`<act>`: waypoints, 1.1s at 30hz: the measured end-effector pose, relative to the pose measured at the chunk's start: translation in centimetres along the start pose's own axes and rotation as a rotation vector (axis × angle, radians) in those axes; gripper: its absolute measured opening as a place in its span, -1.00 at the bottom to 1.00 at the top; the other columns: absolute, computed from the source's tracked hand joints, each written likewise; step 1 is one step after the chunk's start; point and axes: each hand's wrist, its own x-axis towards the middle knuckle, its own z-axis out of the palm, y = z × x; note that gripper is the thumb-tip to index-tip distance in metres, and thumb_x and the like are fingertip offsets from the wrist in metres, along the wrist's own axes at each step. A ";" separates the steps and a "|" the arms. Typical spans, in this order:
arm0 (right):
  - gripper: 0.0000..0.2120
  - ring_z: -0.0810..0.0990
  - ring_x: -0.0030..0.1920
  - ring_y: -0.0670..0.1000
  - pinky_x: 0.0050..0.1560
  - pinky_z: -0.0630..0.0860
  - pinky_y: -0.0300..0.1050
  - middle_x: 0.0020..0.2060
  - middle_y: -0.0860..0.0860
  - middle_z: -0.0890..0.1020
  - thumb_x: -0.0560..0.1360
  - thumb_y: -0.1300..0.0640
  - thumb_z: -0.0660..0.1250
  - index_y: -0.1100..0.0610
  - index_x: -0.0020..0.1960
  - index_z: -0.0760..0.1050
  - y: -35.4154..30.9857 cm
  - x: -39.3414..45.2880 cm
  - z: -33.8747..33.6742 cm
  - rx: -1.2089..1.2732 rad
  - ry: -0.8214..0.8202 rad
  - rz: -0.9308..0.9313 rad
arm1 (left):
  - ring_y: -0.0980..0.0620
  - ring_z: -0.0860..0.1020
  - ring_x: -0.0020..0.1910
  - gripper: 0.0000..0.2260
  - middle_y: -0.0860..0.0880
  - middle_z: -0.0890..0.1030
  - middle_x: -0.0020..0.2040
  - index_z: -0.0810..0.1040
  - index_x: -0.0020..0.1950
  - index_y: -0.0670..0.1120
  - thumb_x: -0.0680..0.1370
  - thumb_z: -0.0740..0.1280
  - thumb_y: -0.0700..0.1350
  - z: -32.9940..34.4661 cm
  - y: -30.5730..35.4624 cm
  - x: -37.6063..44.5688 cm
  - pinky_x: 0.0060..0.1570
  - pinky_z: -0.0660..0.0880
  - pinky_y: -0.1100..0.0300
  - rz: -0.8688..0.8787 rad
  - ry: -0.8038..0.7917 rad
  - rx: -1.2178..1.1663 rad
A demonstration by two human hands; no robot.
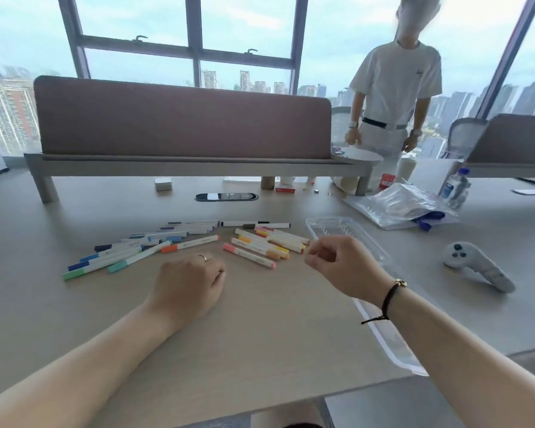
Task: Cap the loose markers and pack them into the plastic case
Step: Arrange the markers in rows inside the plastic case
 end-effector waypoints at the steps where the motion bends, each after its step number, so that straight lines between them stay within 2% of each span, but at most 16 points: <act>1: -0.93 0.49 -0.36 -0.17 -0.24 0.42 -0.26 -0.36 -0.14 0.58 0.50 0.02 0.43 -0.03 -0.17 0.60 1.0 -0.5 -1.2 -0.027 0.016 0.023 | -0.03 0.59 -0.36 -0.94 0.06 0.59 -0.32 0.61 -0.19 0.03 0.47 0.41 -0.03 -0.2 1.3 0.6 -0.42 0.47 0.20 -0.003 -0.007 -0.024; 3: -0.93 0.57 -0.17 -0.13 -0.09 0.47 -0.20 -0.20 -0.16 0.63 0.50 0.00 0.42 -0.02 -0.06 0.60 3.1 -1.5 -3.7 -0.112 0.027 0.091 | -0.03 0.61 -0.24 -0.88 0.06 0.63 -0.21 0.61 -0.09 0.07 0.53 0.31 0.06 -0.5 4.5 1.7 -0.29 0.51 0.16 0.000 -0.028 -0.084; 5: -0.80 0.58 0.04 -0.08 0.05 0.45 -0.17 0.00 -0.15 0.63 0.51 -0.04 0.40 -0.02 0.11 0.58 5.3 -2.6 -5.9 -0.203 0.007 0.189 | -0.03 0.62 -0.12 -0.83 0.04 0.66 -0.12 0.60 0.00 0.10 0.55 0.26 0.10 -0.4 8.1 2.7 -0.21 0.47 0.16 0.043 -0.046 -0.128; 7: -0.69 0.56 0.16 -0.03 0.15 0.44 -0.13 0.15 -0.09 0.61 0.52 -0.08 0.38 -0.02 0.22 0.55 7.4 -3.7 -7.4 -0.276 -0.002 0.265 | -0.04 0.61 0.00 -0.78 0.05 0.66 -0.03 0.59 0.08 0.09 0.56 0.25 0.13 -0.2 11.6 3.6 -0.14 0.47 0.14 0.062 -0.099 -0.198; 11: -0.60 0.54 0.26 0.02 0.25 0.45 -0.08 0.29 -0.03 0.57 0.55 -0.14 0.33 -0.03 0.33 0.48 9.9 -5.4 -8.6 -0.326 -0.089 0.315 | -0.02 0.55 0.20 -0.66 0.07 0.60 0.22 0.52 0.26 0.10 0.57 0.21 0.20 0.7 17.5 4.4 0.06 0.47 0.11 0.125 -0.252 -0.250; 14: -0.57 0.51 0.31 0.02 0.28 0.41 -0.11 0.35 -0.01 0.54 0.57 -0.14 0.28 -0.04 0.40 0.43 10.6 -5.6 -8.5 -0.346 -0.170 0.312 | -0.01 0.52 0.26 -0.58 0.05 0.56 0.29 0.48 0.33 0.09 0.58 0.19 0.28 1.2 20.5 4.7 0.09 0.42 0.09 0.147 -0.312 -0.238; 17: -0.55 0.49 0.34 0.07 0.30 0.39 -0.09 0.37 0.04 0.52 0.60 -0.12 0.24 -0.02 0.45 0.37 11.1 -5.7 -8.0 -0.397 -0.240 0.307 | -0.02 0.49 0.30 -0.56 0.02 0.52 0.34 0.46 0.35 0.08 0.57 0.20 0.27 1.7 22.1 4.9 0.14 0.41 0.08 0.123 -0.377 -0.246; 20: -0.51 0.45 0.36 0.10 0.33 0.38 -0.06 0.37 0.04 0.51 0.60 -0.16 0.23 -0.02 0.48 0.33 11.2 -6.2 -7.7 -0.469 -0.261 0.292 | -0.03 0.50 0.26 -0.63 0.01 0.50 0.32 0.48 0.31 0.08 0.55 0.22 0.16 1.7 22.3 4.9 0.10 0.39 0.09 0.097 -0.419 -0.252; 22: -0.50 0.40 0.37 0.08 0.36 0.34 -0.05 0.34 0.00 0.51 0.58 -0.22 0.22 -0.03 0.44 0.38 10.8 -6.7 -7.6 -0.491 -0.233 0.262 | -0.03 0.51 0.21 -0.68 0.03 0.50 0.28 0.50 0.27 0.06 0.55 0.22 0.10 1.4 21.7 4.7 0.08 0.39 0.10 0.103 -0.434 -0.244; 26: -0.58 0.40 0.25 -0.01 0.28 0.38 -0.05 0.13 -0.10 0.56 0.54 -0.33 0.18 -0.12 0.25 0.49 8.9 -8.2 -6.8 -0.497 -0.216 0.168 | -0.02 0.52 0.14 -0.75 0.03 0.51 0.20 0.54 0.20 0.05 0.54 0.25 -0.01 0.4 18.8 3.5 0.14 0.48 0.08 0.093 -0.497 -0.305; 28: -0.62 0.38 0.22 -0.05 0.26 0.37 -0.08 0.06 -0.14 0.54 0.52 -0.35 0.19 -0.15 0.18 0.49 7.6 -9.0 -5.9 -0.463 -0.228 0.119 | 0.04 0.53 0.00 -0.79 0.03 0.54 0.06 0.56 0.14 0.05 0.53 0.26 -0.07 0.1 16.6 2.8 0.05 0.53 0.09 0.037 -0.534 -0.388; 30: -0.65 0.36 0.22 -0.07 0.28 0.34 -0.09 0.03 -0.17 0.51 0.50 -0.36 0.21 -0.17 0.12 0.51 6.1 -9.6 -4.7 -0.396 -0.236 0.075 | 0.10 0.52 -0.15 -0.83 0.08 0.53 -0.10 0.56 0.07 0.07 0.53 0.27 -0.11 -0.4 14.3 2.1 -0.12 0.50 0.16 -0.015 -0.564 -0.421; 33: -0.65 0.33 0.26 -0.08 0.33 0.30 -0.06 0.04 -0.17 0.48 0.50 -0.35 0.23 -0.17 0.12 0.52 3.2 -10.3 -2.5 -0.335 -0.259 -0.011 | 0.17 0.47 -0.22 -0.87 0.13 0.48 -0.15 0.54 0.05 0.09 0.54 0.30 -0.09 -1.7 10.8 1.2 -0.26 0.38 0.23 -0.057 -0.589 -0.382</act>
